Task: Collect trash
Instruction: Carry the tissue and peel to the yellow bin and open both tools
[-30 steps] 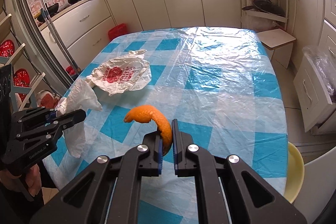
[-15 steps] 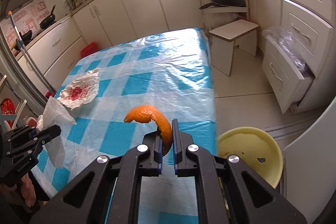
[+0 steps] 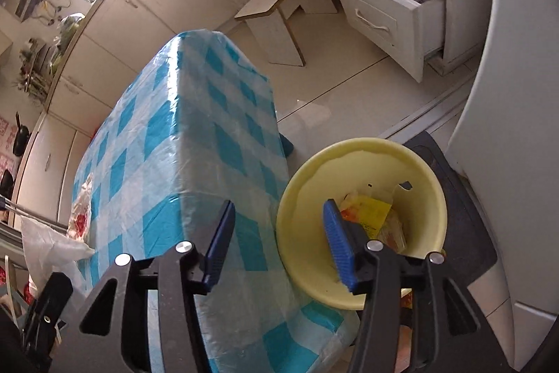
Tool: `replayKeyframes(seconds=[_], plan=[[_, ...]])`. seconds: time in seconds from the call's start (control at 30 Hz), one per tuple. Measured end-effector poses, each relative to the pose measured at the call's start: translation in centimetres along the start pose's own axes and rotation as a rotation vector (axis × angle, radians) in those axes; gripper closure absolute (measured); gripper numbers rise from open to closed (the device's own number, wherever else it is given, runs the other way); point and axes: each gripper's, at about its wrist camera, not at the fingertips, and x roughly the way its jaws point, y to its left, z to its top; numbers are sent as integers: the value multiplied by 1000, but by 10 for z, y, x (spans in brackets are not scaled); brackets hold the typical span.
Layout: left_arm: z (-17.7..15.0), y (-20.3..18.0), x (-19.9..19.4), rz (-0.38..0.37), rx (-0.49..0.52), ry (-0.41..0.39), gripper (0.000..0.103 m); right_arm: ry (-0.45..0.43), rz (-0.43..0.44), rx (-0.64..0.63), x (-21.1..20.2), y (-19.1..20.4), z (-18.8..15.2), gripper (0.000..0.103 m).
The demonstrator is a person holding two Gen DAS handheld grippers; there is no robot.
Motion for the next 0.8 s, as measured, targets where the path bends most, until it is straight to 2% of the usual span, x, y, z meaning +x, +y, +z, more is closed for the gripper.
replayKeyframes(seconds=[0.17, 0.33, 0.47, 0.53, 0.67, 0.8], plan=[[4, -19, 23, -32, -8, 45, 89, -103, 37, 44, -27, -6, 7, 45], [8, -48, 46, -65, 10, 79, 89, -277, 72, -3, -72, 7, 16, 36], [9, -70, 64, -83, 25, 106, 89, -409, 98, -25, -105, 7, 20, 33], [9, -77, 75, -87, 25, 122, 89, -444, 107, -16, -115, 2, 22, 31], [9, -89, 102, -81, 26, 180, 87, -460, 126, 5, -122, -6, 27, 31], [6, -96, 128, -74, 9, 240, 69, -464, 149, 24, -126, -11, 29, 31]])
